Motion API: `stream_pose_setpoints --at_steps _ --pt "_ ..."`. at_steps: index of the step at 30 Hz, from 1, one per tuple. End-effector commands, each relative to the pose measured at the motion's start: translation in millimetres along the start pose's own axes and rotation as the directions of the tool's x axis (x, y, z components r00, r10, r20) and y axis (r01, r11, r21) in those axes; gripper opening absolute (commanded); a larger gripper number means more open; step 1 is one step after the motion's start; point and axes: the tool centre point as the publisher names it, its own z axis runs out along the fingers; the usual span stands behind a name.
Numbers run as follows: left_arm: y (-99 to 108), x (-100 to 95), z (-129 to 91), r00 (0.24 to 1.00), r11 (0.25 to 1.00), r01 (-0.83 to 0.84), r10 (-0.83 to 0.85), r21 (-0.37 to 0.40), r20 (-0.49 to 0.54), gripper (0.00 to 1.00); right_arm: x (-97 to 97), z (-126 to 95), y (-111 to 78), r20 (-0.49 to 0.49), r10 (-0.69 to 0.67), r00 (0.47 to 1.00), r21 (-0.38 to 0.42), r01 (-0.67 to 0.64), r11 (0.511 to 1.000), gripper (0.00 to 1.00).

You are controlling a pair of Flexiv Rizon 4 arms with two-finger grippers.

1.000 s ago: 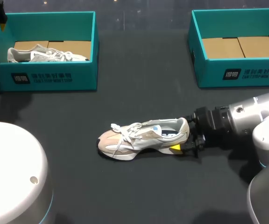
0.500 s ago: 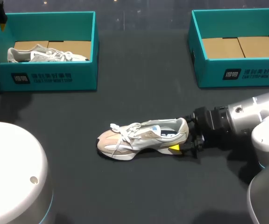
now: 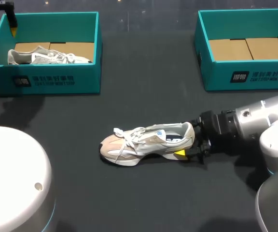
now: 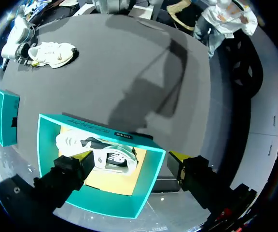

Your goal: Take the shoe out of the shoebox, open the shoe tongue, remove and reinsert the insole, then place the shoe into the shoebox

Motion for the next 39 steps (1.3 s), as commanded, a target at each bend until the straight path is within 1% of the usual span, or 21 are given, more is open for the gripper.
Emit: stream_pose_setpoints --at_steps 1,2,3,17,19,20,21,24,25,26,27,29,30,31,39 --pt "-32 -20.6 -2 0.848 0.853 0.521 -0.518 0.000 -0.114 1.00 0.9 3 1.1 0.002 0.000 1.000 0.004 0.000 1.000 0.00" --pt "-39 -24.6 -1 0.835 0.838 0.543 -0.534 0.047 -0.130 1.00 0.9 3 1.1 0.002 0.000 1.000 0.004 0.000 1.000 0.00" --pt "-48 -28.6 -2 0.824 0.828 0.561 -0.556 0.013 -0.113 1.00 0.9 3 1.1 0.002 0.000 1.000 0.004 0.000 1.000 0.00" --pt "-48 -28.6 -2 0.824 0.828 0.561 -0.556 0.013 -0.113 1.00 0.9 3 1.1 0.002 0.000 1.000 0.004 0.000 1.000 0.00" --pt "-60 -36.3 -4 0.733 0.733 0.678 -0.668 0.058 -0.130 1.00 0.9 3 1.1 0.002 0.000 1.000 0.004 0.000 1.000 0.00" --pt "-66 -41.8 -5 0.678 0.676 0.733 -0.718 0.076 -0.159 1.00 0.9 3 1.1 0.002 0.000 1.000 0.004 0.000 1.000 0.00" --pt "-72 -47.0 -6 0.619 0.616 0.784 -0.763 0.080 -0.189 1.00 0.9 3 1.1 0.002 0.000 1.000 0.004 0.000 1.000 0.00" --pt "-96 -60.0 -9 0.448 0.445 0.893 -0.870 0.064 -0.206 1.00 0.9 3 1.1 0.002 0.000 1.000 0.004 0.000 1.000 0.00" --pt "-104 -62.3 -8 0.421 0.415 0.907 -0.889 0.073 -0.181 1.00 0.9 3 1.1 0.002 0.000 1.000 0.004 0.000 1.000 0.00" --pt "-111 -64.3 -8 0.395 0.385 0.919 -0.896 0.091 -0.202 1.00 0.9 3 1.1 0.002 0.000 1.000 0.004 0.000 1.000 0.00" --pt "-119 -68.8 -8 0.361 0.349 0.933 -0.903 0.092 -0.234 1.00 0.9 3 1.1 0.002 0.000 1.000 0.004 0.000 1.000 0.00" --pt "-135 -79.3 -5 0.214 0.203 0.977 -0.951 0.069 -0.223 1.00 0.9 3 1.1 0.002 0.000 1.000 0.004 0.000 1.000 0.00" --pt "-140 -86.5 -4 0.119 0.114 0.993 -0.963 0.034 -0.243 1.00 0.9 3 1.1 0.002 0.000 1.000 0.004 0.000 1.000 0.00" --pt "-143 -93.3 -2 -0.031 -0.035 0.999 -0.977 0.017 -0.212 1.00 0.9 3 1.1 0.002 0.000 1.000 0.004 0.000 1.000 0.00" --pt "-143 -93.3 -2 -0.031 -0.035 0.999 -0.977 0.017 -0.212 1.00 0.9 3 1.1 0.002 0.000 1.000 0.004 0.000 1.000 0.00"
